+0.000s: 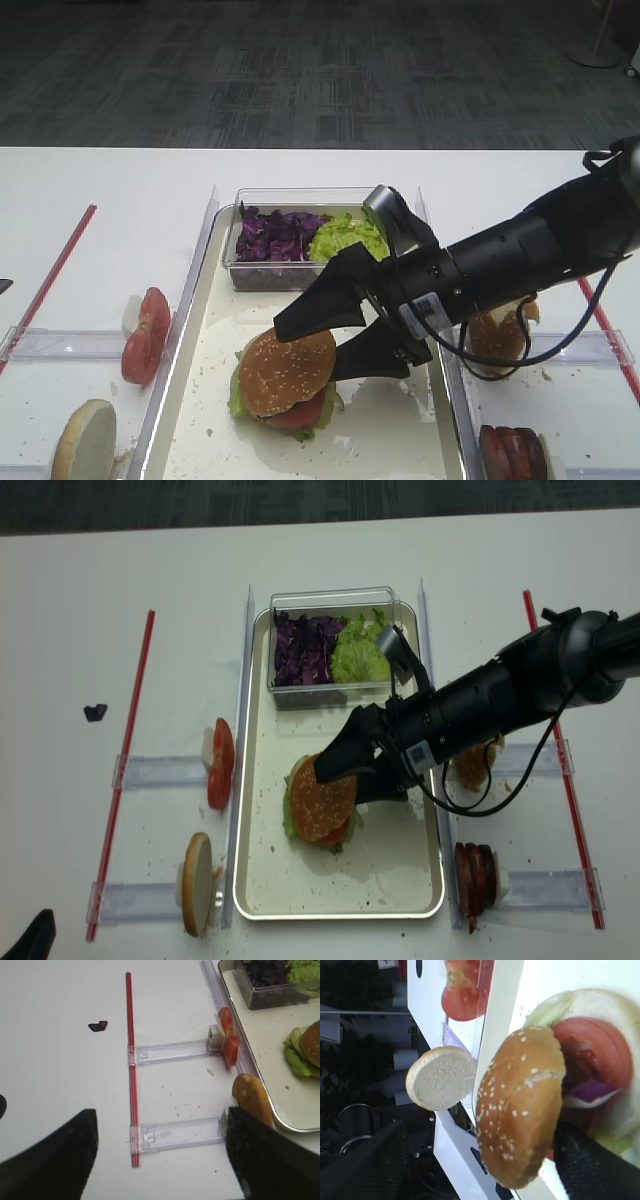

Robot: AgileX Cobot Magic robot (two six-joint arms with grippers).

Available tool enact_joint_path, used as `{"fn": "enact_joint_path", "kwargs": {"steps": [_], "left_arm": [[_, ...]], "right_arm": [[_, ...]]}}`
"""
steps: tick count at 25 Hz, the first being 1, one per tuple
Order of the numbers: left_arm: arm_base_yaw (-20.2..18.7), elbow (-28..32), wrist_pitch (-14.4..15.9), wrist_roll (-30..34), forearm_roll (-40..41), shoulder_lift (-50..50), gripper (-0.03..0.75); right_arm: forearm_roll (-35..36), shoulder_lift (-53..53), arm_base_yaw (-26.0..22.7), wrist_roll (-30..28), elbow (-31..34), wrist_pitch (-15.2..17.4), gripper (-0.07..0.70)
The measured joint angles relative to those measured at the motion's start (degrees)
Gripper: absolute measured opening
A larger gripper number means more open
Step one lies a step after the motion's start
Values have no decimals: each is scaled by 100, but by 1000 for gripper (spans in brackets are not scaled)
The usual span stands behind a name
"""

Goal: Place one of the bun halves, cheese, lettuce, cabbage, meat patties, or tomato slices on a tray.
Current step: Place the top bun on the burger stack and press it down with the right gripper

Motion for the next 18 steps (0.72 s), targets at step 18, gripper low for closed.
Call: {"fn": "enact_joint_path", "kwargs": {"steps": [18], "left_arm": [[0,0,0,0,0,0,491]], "right_arm": [[-219,0,-29,185,0,-67,615]]}}
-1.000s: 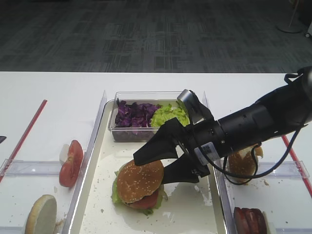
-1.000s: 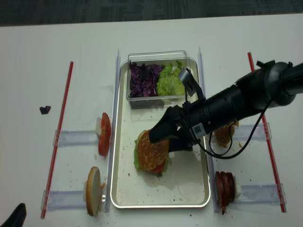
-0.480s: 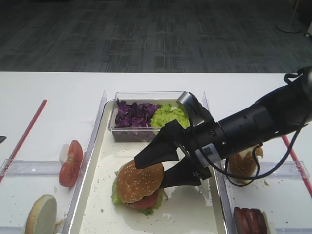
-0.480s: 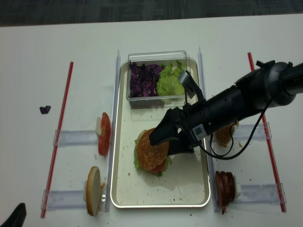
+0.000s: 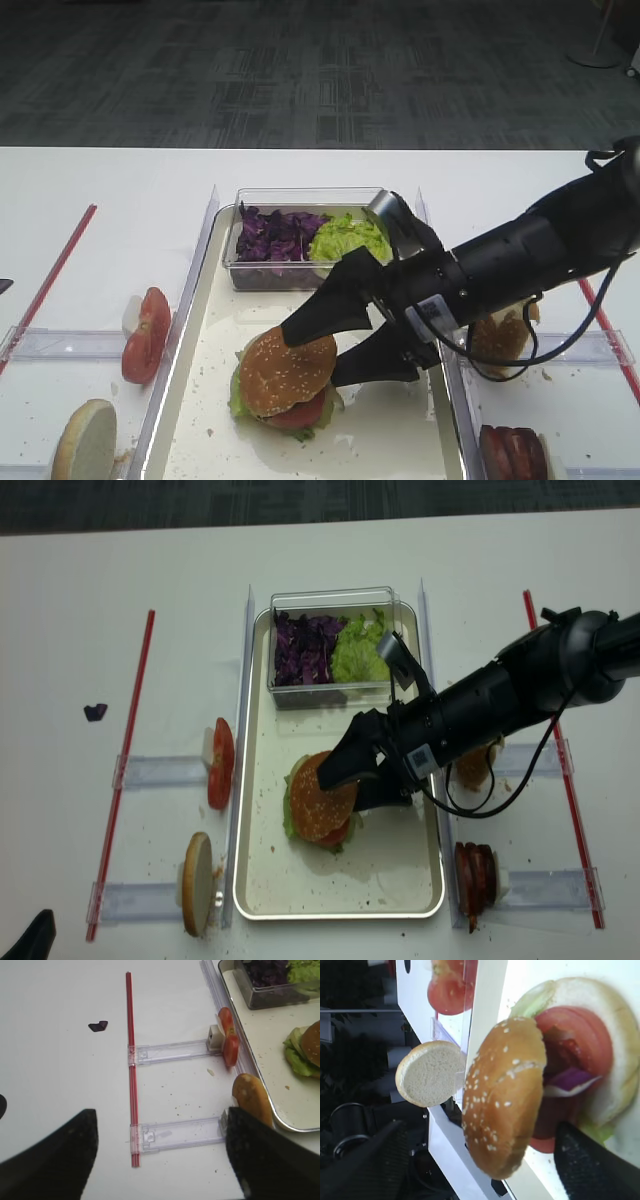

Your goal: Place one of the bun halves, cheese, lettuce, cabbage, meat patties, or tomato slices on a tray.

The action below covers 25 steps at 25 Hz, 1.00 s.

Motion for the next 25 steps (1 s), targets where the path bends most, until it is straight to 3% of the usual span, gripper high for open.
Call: {"fn": "enact_joint_path", "kwargs": {"steps": [8,17,21,25], "left_arm": [[0,0,0,0,-32,0,491],[0,0,0,0,0,0,491],[0,0,0,0,0,0,491],[0,0,0,0,-32,0,491]], "right_arm": [[-215,0,-571,187,0,73,615],[-446,-340,-588,264,-35,113,615],[-847,-345,-588,635,-331,125,615],[-1612,-345,-588,1357,-864,160,615]]}}
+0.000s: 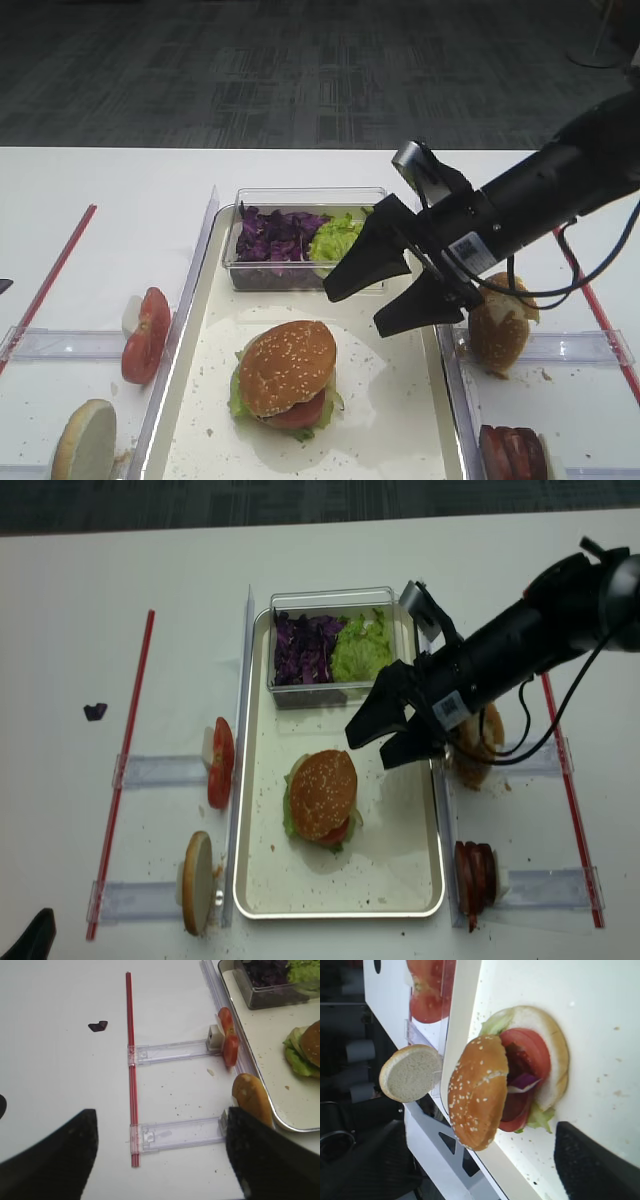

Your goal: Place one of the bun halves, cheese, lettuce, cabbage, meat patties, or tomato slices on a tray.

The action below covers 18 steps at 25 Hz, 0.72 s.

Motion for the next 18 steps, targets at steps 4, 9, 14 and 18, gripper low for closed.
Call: {"fn": "enact_joint_path", "kwargs": {"steps": [4,9,14,18], "left_arm": [[0,0,0,0,32,0,491],[0,0,0,0,0,0,491],[0,0,0,0,32,0,491],[0,0,0,0,0,0,491]], "right_arm": [[-748,0,0,758,-577,33,615],[-1555,0,0,1463,-1249,87,615],[-2336,0,0,2133,-1908,175,615],[-3332,0,0,2758,-2484,210,615]]}}
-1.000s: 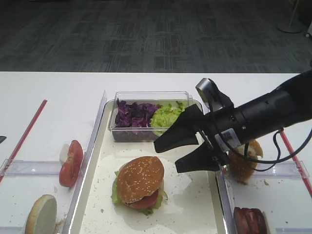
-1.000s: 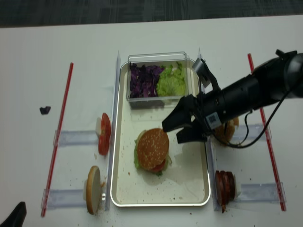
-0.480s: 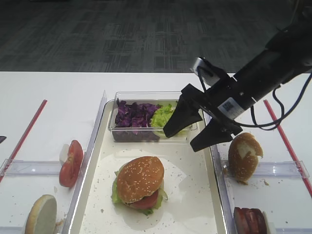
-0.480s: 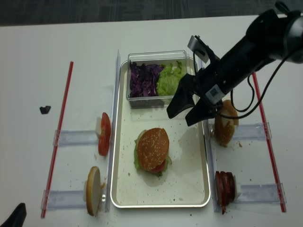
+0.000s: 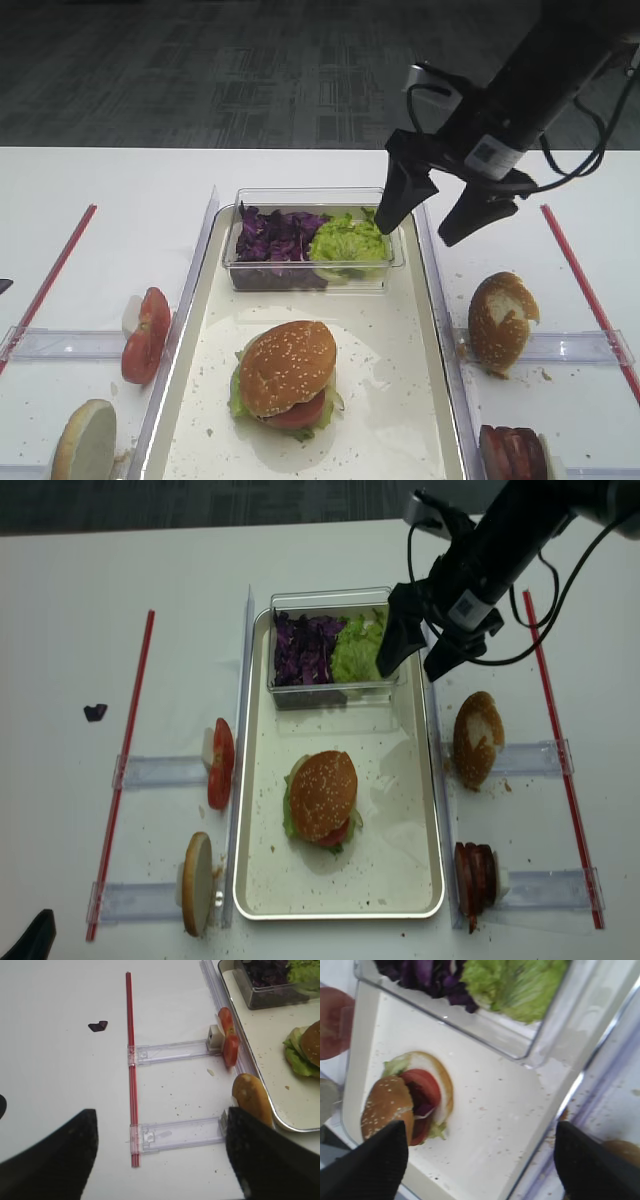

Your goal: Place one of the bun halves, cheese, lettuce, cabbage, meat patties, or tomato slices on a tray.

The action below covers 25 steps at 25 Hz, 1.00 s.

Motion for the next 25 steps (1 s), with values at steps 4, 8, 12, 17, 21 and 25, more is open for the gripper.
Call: {"fn": "enact_joint_path", "kwargs": {"steps": [4,8,12,17,21,25], "left_arm": [[0,0,0,0,0,0,491],[0,0,0,0,0,0,491],[0,0,0,0,0,0,491],[0,0,0,0,32,0,491],[0,0,0,0,0,0,491],[0,0,0,0,0,0,491]], "right_arm": [[-1057,0,0,614,-489,73,615],[-1895,0,0,1023,-763,102,615],[-2389,0,0,1162,-828,123,615],[-3052,0,0,1265,-828,134,615],[-3414,0,0,1300,-828,134,615],[-3453,0,0,1313,-828,134,615]]}}
